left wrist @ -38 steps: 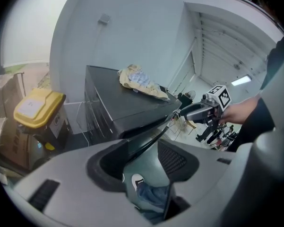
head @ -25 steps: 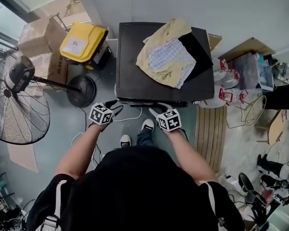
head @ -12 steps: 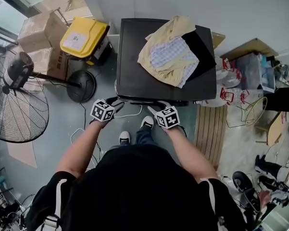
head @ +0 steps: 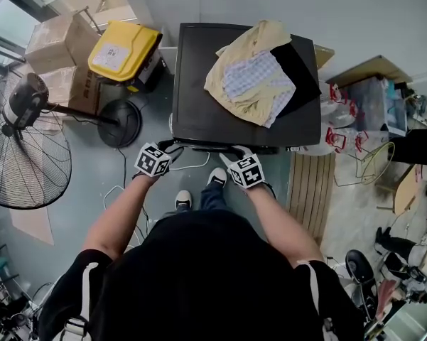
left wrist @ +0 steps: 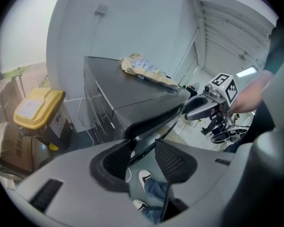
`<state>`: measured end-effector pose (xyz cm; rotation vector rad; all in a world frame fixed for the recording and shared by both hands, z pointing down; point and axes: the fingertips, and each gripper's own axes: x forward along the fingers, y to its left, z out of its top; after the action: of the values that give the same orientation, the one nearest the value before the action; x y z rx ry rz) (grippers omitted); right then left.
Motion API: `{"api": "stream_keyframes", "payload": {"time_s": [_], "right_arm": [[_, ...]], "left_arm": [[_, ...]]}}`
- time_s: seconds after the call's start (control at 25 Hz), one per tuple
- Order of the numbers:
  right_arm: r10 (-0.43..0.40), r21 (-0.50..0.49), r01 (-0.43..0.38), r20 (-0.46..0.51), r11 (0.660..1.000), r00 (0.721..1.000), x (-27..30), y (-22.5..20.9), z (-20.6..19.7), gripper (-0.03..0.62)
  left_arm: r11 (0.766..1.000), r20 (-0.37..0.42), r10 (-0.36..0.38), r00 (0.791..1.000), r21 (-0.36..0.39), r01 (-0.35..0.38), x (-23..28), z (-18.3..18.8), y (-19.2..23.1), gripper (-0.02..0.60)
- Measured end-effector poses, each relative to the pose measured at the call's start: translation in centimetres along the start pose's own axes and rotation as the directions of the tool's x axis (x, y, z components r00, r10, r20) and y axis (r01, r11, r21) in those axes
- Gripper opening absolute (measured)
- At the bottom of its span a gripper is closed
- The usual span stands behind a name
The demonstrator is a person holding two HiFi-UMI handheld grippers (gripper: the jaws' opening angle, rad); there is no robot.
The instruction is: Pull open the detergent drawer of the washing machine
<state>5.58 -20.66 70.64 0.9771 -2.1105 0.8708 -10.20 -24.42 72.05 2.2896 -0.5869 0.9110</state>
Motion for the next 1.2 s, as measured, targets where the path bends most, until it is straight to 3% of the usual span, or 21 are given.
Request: {"api": "stream_keyframes", "payload": {"time_s": [0.32,0.56,1.2], "right_arm": [[-0.061,-0.028,0.061,-0.004,0.998,0.998,0.1,-0.8,-0.2,0.075],[-0.089,-0.064,0.088,-0.023,0.994,0.996,0.3,-0.7,-0.1,0.074],[-0.072,-0.056,0.069,-0.056,0.996,0.996,-1.0,1.6,-3.1,0.069]], "left_arm": [[1.0,-0.005,0.019,1.0,0.011,-0.019,0.2,0.0,0.0,0.152],[1.0,-0.01,0.024,1.0,0.002,-0.024,0.1,0.0,0.3,0.126],[0.998,-0.039,-0.024,0.999,0.049,0.026,-1.2,-2.8,-2.4,0.112]]}}
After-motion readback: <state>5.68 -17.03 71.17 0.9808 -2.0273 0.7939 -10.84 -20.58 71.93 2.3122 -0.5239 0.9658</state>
